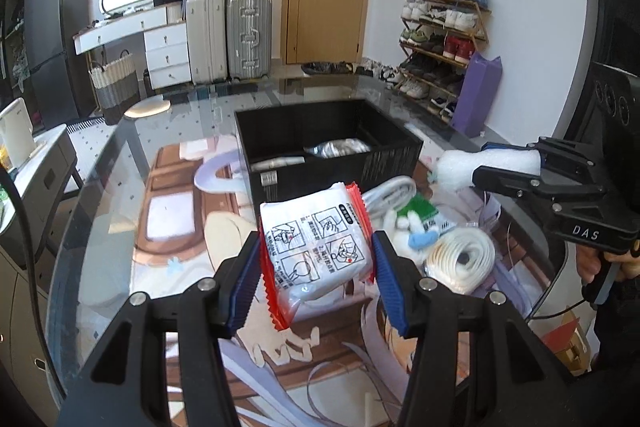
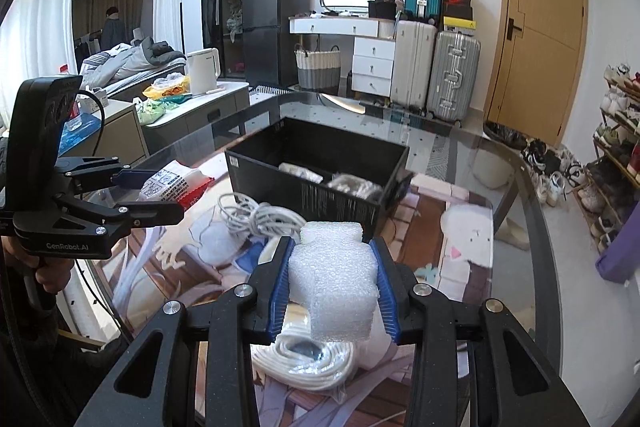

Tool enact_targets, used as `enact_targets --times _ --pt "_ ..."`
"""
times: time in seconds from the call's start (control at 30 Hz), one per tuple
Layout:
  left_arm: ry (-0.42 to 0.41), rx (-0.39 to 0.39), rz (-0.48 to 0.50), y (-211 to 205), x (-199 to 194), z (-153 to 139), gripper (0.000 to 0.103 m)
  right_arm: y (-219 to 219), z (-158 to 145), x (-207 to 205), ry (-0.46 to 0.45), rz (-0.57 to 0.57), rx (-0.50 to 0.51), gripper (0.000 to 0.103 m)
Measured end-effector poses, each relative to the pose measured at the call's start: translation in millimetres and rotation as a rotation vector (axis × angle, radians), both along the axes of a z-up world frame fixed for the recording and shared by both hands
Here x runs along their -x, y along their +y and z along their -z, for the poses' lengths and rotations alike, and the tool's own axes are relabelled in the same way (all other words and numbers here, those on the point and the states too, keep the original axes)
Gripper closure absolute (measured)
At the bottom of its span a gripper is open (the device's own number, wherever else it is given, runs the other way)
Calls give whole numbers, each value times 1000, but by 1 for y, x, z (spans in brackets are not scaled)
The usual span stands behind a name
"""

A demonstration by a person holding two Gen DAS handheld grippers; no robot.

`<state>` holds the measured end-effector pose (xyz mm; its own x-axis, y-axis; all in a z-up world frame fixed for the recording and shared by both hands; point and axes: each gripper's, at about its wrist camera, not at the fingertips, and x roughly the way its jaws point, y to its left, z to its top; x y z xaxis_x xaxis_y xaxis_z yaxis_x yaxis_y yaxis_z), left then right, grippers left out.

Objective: Organize soft objects
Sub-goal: 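Lift both held items and carry them over the black box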

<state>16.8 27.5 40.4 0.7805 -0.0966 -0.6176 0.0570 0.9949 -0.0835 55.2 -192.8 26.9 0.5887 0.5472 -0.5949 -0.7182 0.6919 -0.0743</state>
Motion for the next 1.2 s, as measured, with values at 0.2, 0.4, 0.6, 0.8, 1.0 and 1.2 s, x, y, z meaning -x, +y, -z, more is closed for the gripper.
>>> enact_targets --times 0.2,0.4,0.6,0.8,1.0,1.2 --pt "-42 0 -11 5 -9 -13 50 8 -14 -6 -15 4 -30 65" --pt "-60 -3 -29 10 -27 -19 50 17 -24 -14 -28 7 -46 65" --pt "-61 -7 -42 13 -41 -19 50 21 -30 -24 -35 15 -57 65" --pt "-56 -13 -48 12 -55 -19 50 21 -31 -35 -30 19 -70 65" --pt "-48 -21 -49 11 -73 -19 50 24 -31 -44 -26 18 -75 65" --pt "-38 -26 -49 11 -86 -13 50 27 -30 -57 -18 20 -85 65"
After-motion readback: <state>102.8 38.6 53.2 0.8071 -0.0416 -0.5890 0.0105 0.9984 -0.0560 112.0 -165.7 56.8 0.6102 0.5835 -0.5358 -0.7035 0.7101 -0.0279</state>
